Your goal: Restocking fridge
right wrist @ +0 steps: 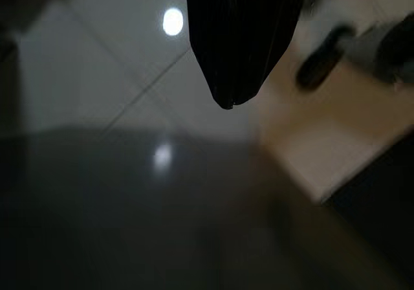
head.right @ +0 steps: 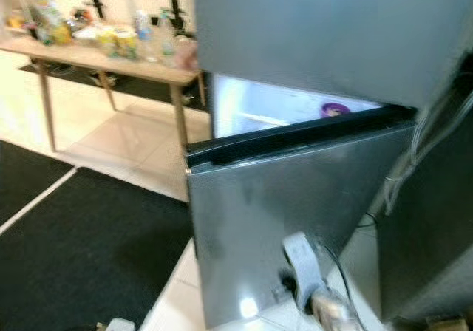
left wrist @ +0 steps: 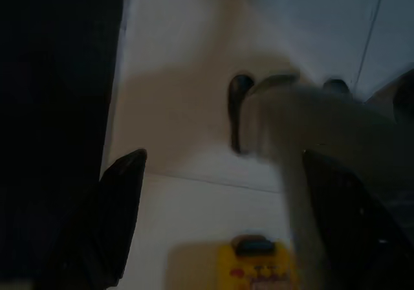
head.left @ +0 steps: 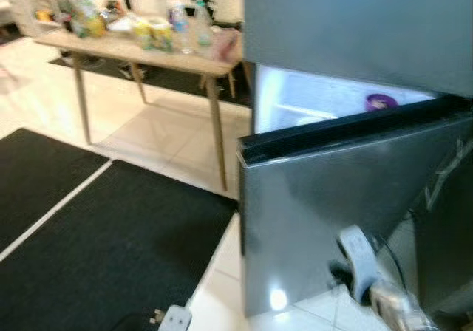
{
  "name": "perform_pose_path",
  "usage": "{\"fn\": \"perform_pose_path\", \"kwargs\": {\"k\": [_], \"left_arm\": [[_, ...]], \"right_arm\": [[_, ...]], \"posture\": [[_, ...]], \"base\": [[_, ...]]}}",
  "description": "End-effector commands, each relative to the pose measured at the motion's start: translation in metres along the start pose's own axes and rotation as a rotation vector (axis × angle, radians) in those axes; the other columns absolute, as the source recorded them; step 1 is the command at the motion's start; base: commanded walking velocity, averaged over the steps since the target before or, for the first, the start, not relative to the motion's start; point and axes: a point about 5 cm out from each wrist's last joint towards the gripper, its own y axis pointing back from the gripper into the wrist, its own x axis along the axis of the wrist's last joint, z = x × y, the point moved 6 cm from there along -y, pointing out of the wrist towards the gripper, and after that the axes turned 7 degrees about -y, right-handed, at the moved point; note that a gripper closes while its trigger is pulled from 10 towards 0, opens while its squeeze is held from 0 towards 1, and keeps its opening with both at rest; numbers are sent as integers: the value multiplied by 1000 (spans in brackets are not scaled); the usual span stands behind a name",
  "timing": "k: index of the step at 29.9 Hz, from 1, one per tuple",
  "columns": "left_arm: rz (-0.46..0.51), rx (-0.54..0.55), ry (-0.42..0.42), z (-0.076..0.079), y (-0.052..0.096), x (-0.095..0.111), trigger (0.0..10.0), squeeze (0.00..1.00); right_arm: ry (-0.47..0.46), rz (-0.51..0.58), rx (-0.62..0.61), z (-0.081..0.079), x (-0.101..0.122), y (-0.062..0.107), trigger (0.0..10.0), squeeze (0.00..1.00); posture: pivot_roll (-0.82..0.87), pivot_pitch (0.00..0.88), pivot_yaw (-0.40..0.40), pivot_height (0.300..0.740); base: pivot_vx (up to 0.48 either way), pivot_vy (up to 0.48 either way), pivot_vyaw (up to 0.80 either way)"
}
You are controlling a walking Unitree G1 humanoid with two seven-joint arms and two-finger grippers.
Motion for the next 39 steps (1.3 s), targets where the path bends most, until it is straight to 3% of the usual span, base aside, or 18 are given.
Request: {"fn": "perform_pose_path", "kwargs": {"k": [1, 4, 8, 11, 16, 22, 39], "left_arm": [[-34, -20, 3, 7, 0, -10, 10000, 0], [-38, -14, -4, 6, 0, -11, 10000, 0], [-44, -5, -16, 5, 0, -11, 10000, 0], [-49, 9, -26, 2, 1, -12, 10000, 0], [-45, 37, 8, -2, 2, -13, 10000, 0], [-53, 51, 17, -6, 2, -13, 10000, 0], [-61, 51, 5, -8, 2, -14, 10000, 0]], "right_arm": [[-6, -64, -46, 9, -21, 5, 10000, 0], [-68, -141, -98, 13, -55, 14, 10000, 0], [-101, -184, -127, 14, -75, 20, 10000, 0], [-141, -257, -173, 15, -104, 31, 10000, 0], [-186, -328, -251, 20, -130, 44, 10000, 0], [-226, -355, -275, 16, -145, 51, 10000, 0], [-250, -357, -296, 16, -149, 52, 10000, 0]], "posture": [[-57, 18, -18, 740], [-63, 19, -18, 740], [-62, 19, -18, 740], [-64, 18, -16, 740], [-61, 18, -13, 740], [-61, 17, -14, 740], [-62, 17, -12, 740]], "base": [[0, 0, 775], [0, 0, 773], [0, 0, 769], [0, 0, 750], [0, 0, 235], [0, 0, 0], [205, 0, 0]]}}
